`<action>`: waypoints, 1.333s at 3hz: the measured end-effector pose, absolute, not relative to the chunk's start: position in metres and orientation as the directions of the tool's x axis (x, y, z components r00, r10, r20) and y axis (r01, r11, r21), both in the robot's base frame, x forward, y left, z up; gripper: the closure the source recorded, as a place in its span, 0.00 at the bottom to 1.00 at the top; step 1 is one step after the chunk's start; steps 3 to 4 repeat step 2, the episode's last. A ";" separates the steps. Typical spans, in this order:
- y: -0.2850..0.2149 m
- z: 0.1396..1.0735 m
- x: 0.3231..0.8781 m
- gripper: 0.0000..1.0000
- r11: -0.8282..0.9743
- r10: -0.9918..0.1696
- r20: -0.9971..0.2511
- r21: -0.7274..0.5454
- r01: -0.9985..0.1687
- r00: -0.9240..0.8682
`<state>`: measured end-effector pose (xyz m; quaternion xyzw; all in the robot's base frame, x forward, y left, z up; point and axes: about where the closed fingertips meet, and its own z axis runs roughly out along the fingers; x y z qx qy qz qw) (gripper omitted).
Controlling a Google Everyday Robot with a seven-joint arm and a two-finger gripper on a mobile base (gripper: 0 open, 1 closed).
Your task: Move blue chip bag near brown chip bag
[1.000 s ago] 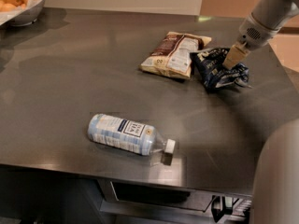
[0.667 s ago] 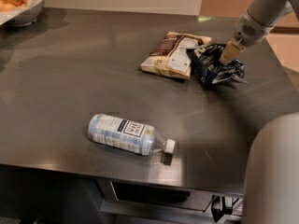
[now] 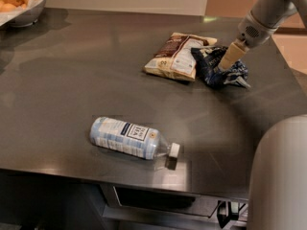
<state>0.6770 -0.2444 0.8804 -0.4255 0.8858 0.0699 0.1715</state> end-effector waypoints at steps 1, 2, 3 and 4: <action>-0.243 0.878 0.681 0.00 0.629 -0.729 -0.369 -0.026 -0.777 -0.577; -0.243 0.878 0.681 0.00 0.629 -0.728 -0.369 -0.026 -0.777 -0.577; -0.243 0.878 0.681 0.00 0.629 -0.728 -0.369 -0.026 -0.777 -0.577; -0.243 0.878 0.681 0.00 0.629 -0.728 -0.369 -0.026 -0.777 -0.577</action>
Offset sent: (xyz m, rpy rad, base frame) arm 0.0039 0.0016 -0.0025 0.0023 -0.0067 -0.0008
